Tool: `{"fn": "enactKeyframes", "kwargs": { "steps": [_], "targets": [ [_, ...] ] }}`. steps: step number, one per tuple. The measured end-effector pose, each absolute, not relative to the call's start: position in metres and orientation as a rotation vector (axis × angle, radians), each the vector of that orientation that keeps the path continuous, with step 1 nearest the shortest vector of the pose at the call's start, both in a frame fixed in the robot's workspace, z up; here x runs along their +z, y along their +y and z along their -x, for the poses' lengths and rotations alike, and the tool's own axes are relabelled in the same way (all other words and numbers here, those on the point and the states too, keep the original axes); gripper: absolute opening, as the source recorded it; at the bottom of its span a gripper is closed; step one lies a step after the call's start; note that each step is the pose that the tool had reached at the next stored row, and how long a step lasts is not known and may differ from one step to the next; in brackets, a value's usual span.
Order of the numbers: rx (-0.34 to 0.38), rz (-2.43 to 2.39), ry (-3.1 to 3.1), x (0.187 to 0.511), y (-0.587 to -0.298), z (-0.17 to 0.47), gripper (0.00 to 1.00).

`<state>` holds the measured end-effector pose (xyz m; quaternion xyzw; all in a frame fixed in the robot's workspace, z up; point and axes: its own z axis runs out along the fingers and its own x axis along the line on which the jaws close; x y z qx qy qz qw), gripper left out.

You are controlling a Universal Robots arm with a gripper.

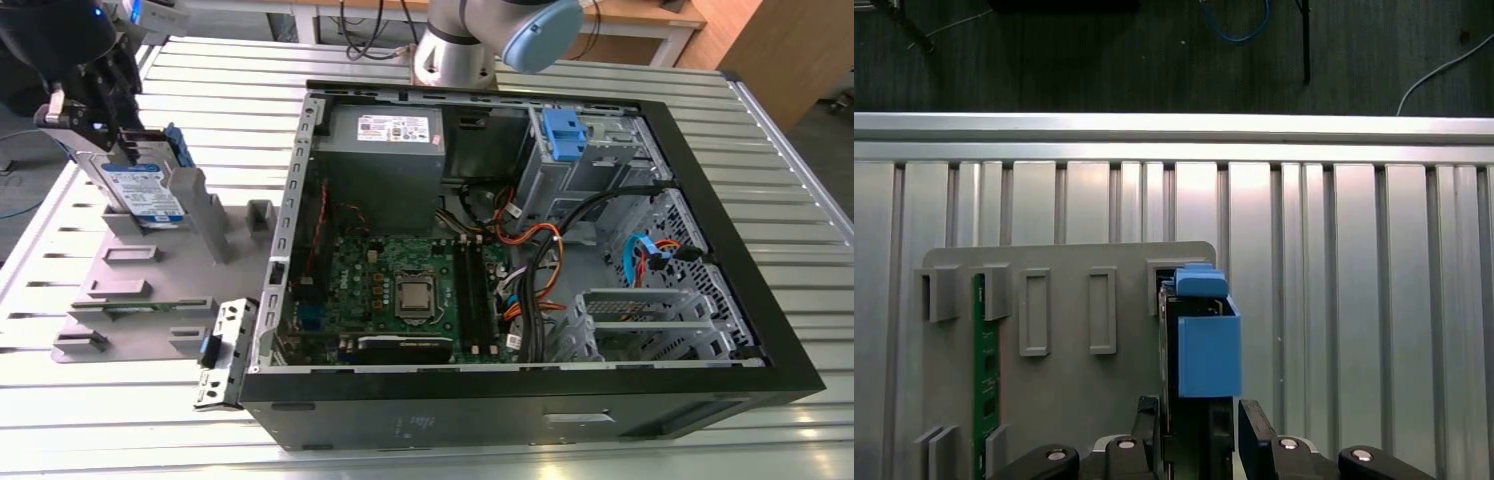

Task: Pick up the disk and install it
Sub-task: 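Pick up the disk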

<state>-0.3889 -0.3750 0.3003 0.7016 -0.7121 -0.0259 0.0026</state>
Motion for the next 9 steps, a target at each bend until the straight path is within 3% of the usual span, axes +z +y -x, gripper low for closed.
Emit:
{"fn": "enactKeyframes", "kwargs": {
  "steps": [9],
  "targets": [
    [-0.081, -2.198, -2.237, 0.3009, -0.3750, 0.3889, 0.45]
  ]
}}
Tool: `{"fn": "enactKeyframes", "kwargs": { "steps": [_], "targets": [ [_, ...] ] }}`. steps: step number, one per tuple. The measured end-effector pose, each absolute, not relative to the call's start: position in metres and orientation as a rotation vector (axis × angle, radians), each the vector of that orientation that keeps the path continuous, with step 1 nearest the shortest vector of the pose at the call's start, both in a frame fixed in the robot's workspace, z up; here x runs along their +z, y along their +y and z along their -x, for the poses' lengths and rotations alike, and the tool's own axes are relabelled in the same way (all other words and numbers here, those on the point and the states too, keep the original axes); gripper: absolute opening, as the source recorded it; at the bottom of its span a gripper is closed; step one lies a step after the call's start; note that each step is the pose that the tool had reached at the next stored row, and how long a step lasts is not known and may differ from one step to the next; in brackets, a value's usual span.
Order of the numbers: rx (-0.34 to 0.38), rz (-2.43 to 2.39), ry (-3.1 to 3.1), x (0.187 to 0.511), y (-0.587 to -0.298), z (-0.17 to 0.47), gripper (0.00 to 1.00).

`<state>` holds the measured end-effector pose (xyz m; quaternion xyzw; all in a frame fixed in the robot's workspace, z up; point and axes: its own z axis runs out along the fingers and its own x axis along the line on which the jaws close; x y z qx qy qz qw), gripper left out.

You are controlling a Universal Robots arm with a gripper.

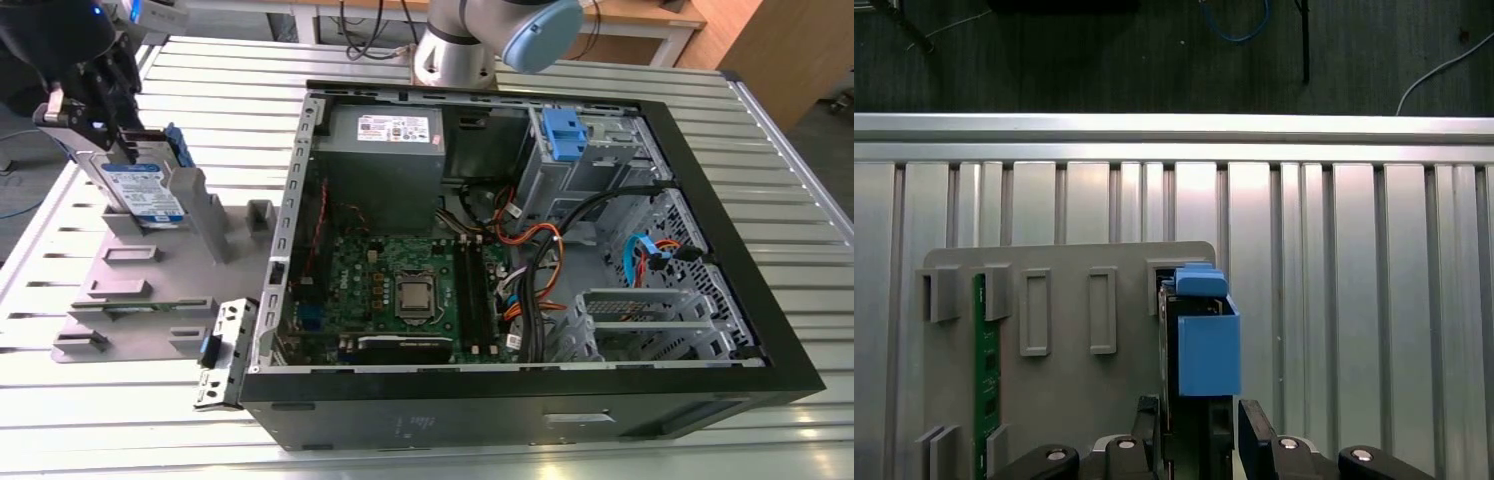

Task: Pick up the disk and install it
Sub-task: 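Pick up the disk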

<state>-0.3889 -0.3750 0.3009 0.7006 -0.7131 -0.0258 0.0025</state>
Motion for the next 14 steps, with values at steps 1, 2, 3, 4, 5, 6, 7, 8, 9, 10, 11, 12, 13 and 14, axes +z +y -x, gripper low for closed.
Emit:
{"fn": "enactKeyframes", "kwargs": {
  "steps": [1, 2, 3, 4, 5, 6, 7, 8, 9, 10, 11, 12, 13, 14],
  "targets": [
    [-0.081, -2.195, -2.239, 0.3008, -0.3750, 0.3889, 0.45],
    [-0.081, -2.192, -2.242, 0.3008, -0.3750, 0.3889, 0.45],
    [-0.081, -2.189, -2.245, 0.3007, -0.3750, 0.3888, 0.45],
    [-0.081, -2.188, -2.246, 0.3007, -0.3750, 0.3889, 0.45],
    [-0.081, -2.188, -2.246, 0.3007, -0.3750, 0.3888, 0.45],
    [-0.081, -2.188, -2.246, 0.3006, -0.3750, 0.3889, 0.45],
    [-0.081, -2.188, -2.246, 0.3007, -0.3750, 0.3888, 0.45],
    [-0.081, -2.188, -2.246, 0.3007, -0.3750, 0.3888, 0.45],
    [-0.081, -2.188, -2.246, 0.3006, -0.3750, 0.3888, 0.45],
    [-0.081, -2.188, -2.246, 0.3006, -0.3750, 0.3889, 0.45],
    [-0.081, -2.188, -2.246, 0.3005, -0.3751, 0.3891, 0.45],
    [-0.081, -2.188, -2.246, 0.3006, -0.3751, 0.3891, 0.45],
    [-0.081, -2.188, -2.246, 0.3006, -0.3751, 0.3892, 0.45],
    [-0.081, -2.188, -2.246, 0.3007, -0.3750, 0.3893, 0.45]
  ]
}}
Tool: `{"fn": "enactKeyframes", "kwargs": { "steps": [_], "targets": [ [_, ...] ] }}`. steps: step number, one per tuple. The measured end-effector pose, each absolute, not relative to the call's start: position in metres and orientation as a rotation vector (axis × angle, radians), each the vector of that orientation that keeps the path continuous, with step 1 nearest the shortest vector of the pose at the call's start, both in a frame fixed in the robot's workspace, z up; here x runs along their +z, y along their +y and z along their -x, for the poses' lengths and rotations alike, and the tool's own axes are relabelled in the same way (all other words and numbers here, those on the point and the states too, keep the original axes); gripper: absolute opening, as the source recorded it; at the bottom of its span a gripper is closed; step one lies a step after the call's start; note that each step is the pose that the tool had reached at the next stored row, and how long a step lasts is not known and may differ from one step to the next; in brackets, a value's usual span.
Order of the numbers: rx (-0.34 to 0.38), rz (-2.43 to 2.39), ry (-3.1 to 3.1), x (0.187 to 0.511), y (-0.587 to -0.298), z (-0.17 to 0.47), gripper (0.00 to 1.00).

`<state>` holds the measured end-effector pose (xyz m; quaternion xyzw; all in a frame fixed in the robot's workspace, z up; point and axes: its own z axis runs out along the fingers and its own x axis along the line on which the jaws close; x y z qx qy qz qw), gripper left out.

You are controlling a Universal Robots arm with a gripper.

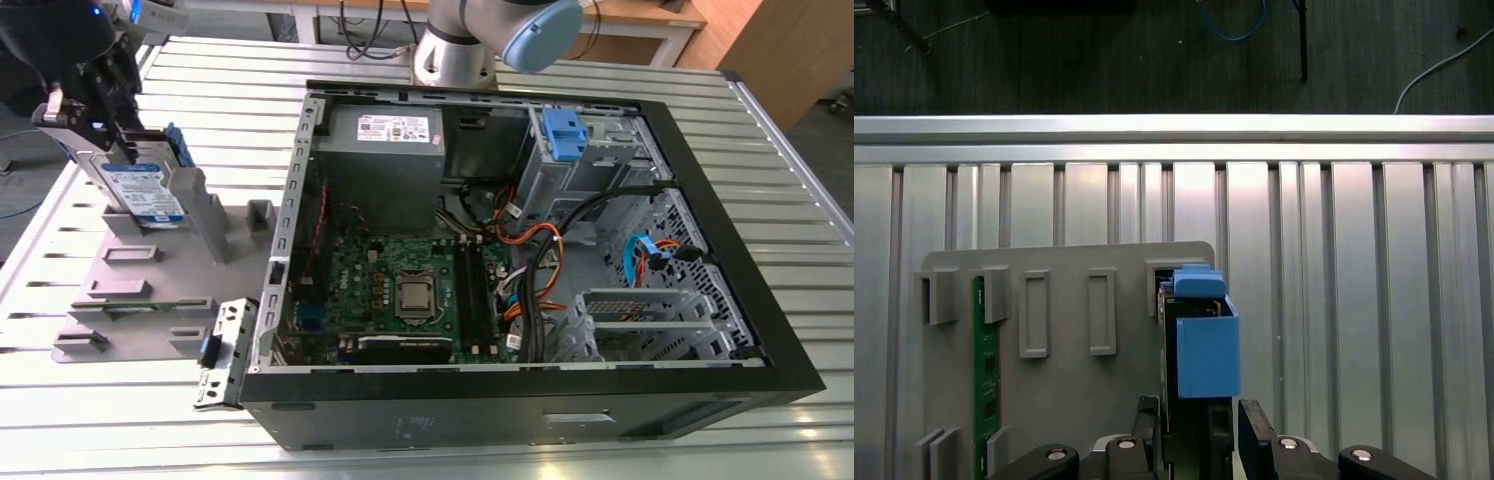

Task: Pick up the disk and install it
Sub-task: 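Pick up the disk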

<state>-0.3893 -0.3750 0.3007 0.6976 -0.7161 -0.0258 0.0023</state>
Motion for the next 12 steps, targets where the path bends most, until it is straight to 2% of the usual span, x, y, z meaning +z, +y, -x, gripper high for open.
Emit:
{"fn": "enactKeyframes", "kwargs": {
  "steps": [12],
  "targets": [
    [-0.081, -2.188, -2.246, 0.3006, -0.3750, 0.3910, 0.45]
  ]
}}
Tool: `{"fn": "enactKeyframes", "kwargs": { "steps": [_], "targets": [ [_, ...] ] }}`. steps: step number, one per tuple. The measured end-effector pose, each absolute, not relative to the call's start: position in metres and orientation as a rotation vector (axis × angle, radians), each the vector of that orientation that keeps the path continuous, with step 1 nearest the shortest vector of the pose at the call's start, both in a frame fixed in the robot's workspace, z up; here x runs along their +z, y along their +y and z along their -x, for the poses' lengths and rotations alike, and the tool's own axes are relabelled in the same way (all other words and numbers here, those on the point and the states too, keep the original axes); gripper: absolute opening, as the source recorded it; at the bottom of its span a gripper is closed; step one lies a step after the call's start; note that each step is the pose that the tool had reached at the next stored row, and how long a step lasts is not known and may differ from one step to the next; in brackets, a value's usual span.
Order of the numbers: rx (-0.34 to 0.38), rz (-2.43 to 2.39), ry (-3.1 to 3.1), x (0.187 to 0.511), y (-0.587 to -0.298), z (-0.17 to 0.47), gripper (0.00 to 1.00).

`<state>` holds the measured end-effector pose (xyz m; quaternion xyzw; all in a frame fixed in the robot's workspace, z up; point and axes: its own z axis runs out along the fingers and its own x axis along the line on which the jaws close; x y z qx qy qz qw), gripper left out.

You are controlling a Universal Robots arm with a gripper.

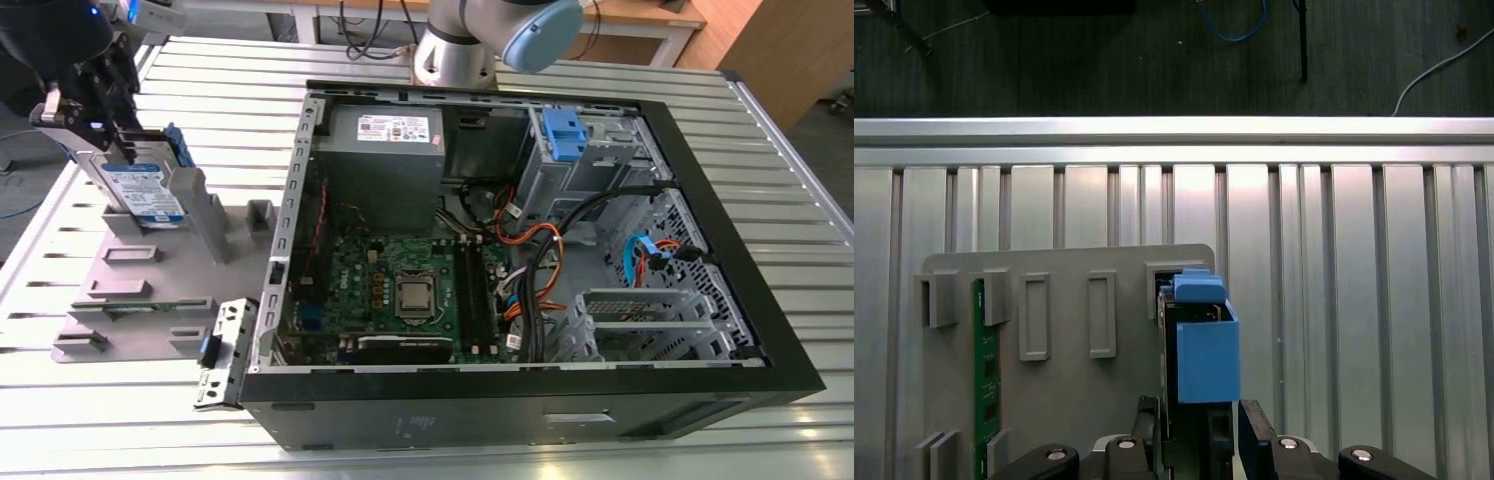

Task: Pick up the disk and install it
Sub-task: 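Pick up the disk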

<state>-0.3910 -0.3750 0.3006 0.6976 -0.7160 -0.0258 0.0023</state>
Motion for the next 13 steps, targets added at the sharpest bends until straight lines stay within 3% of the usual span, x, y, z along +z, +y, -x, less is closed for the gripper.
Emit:
{"fn": "enactKeyframes", "kwargs": {
  "steps": [9, 13],
  "targets": [
    [-0.081, -2.188, -2.246, 0.3007, -0.3750, 0.3914, 0.45],
    [-0.081, -2.188, -2.246, 0.3007, -0.3750, 0.3915, 0.36]
  ]
}}
